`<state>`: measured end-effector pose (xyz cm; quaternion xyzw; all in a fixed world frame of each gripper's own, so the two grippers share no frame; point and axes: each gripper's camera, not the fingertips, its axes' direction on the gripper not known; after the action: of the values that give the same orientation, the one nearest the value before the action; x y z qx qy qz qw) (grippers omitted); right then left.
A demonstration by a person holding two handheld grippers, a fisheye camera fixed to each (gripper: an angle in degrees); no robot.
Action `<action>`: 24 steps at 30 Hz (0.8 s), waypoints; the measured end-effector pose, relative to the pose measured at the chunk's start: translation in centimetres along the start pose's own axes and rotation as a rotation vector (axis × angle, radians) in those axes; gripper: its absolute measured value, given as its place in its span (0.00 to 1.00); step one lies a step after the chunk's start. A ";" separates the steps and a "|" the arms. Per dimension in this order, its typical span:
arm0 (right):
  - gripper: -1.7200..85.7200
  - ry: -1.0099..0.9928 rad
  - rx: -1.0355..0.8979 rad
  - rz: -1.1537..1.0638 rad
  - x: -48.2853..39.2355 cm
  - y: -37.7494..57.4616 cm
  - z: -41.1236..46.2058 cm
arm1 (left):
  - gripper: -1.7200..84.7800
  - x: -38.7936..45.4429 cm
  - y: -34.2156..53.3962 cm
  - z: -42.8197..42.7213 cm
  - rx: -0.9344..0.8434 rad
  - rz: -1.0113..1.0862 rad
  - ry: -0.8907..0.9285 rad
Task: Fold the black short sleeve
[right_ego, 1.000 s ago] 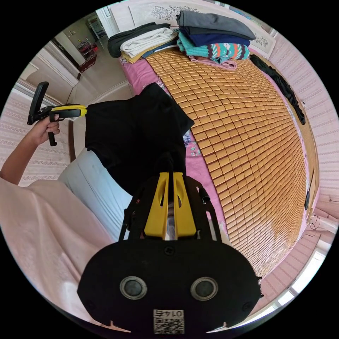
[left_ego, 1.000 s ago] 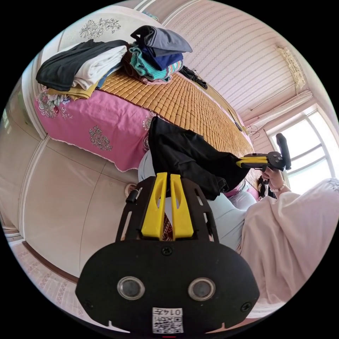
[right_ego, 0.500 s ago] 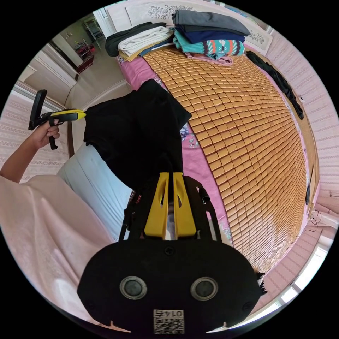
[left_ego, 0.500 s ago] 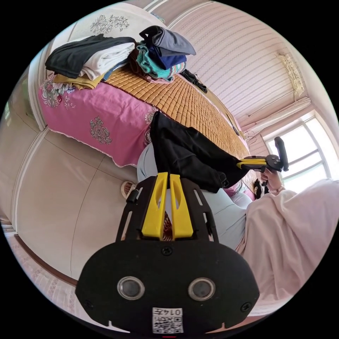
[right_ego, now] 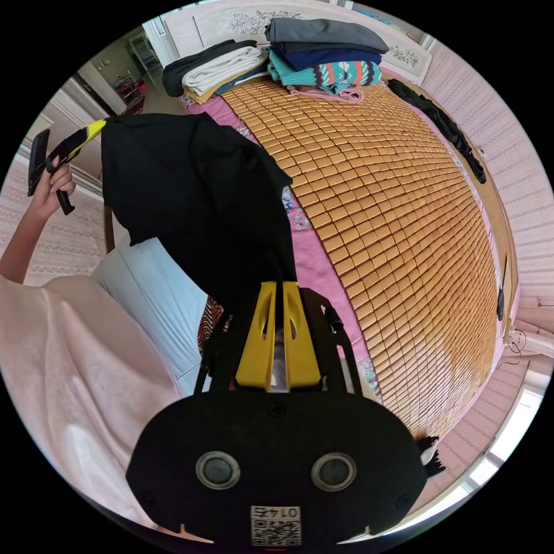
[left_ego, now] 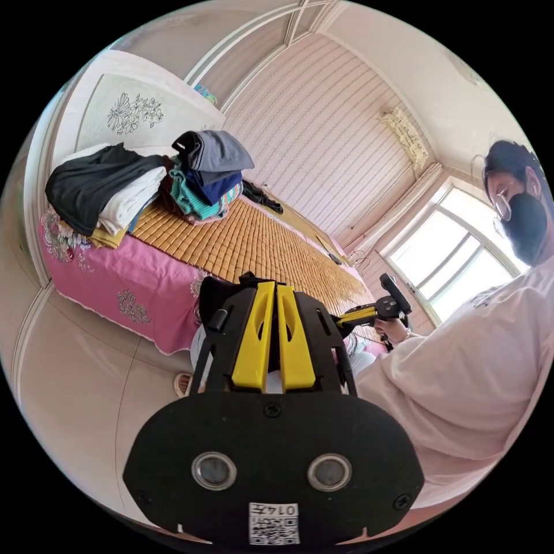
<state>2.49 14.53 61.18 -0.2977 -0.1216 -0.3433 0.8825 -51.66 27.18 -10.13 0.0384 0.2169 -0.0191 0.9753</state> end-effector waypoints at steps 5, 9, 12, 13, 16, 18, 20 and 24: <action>0.03 -0.020 0.037 0.033 1.9 2.2 -0.9 | 0.01 2.9 -3.7 -2.3 0.139 0.090 0.023; 0.03 -0.062 0.078 0.066 3.6 3.9 -1.7 | 0.01 4.9 -6.5 -2.2 0.192 0.150 0.033; 0.03 -0.071 0.099 0.086 4.7 5.2 -1.9 | 0.01 6.4 -10.0 -0.6 0.244 0.205 0.097; 0.03 -0.074 0.103 0.091 4.9 5.4 -1.9 | 0.01 7.2 -12.0 0.7 0.250 0.241 0.122; 0.03 -0.090 0.117 0.125 6.0 6.6 -1.6 | 0.01 10.0 -18.3 5.6 0.236 0.340 0.151; 0.03 -0.107 0.122 0.165 7.1 7.5 -1.0 | 0.02 11.1 -21.8 9.7 0.199 0.350 0.053; 0.03 -0.124 0.118 0.198 8.0 8.1 -0.2 | 0.06 10.1 -24.6 15.1 0.094 0.249 -0.013; 0.03 -0.197 0.090 0.272 9.9 9.0 2.5 | 0.09 8.1 -23.0 18.6 -0.054 0.166 -0.029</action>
<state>15.89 16.05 63.36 -0.3037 -0.1814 -0.1839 0.9171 -37.77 2.56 1.71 0.0295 0.1993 0.0670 0.9772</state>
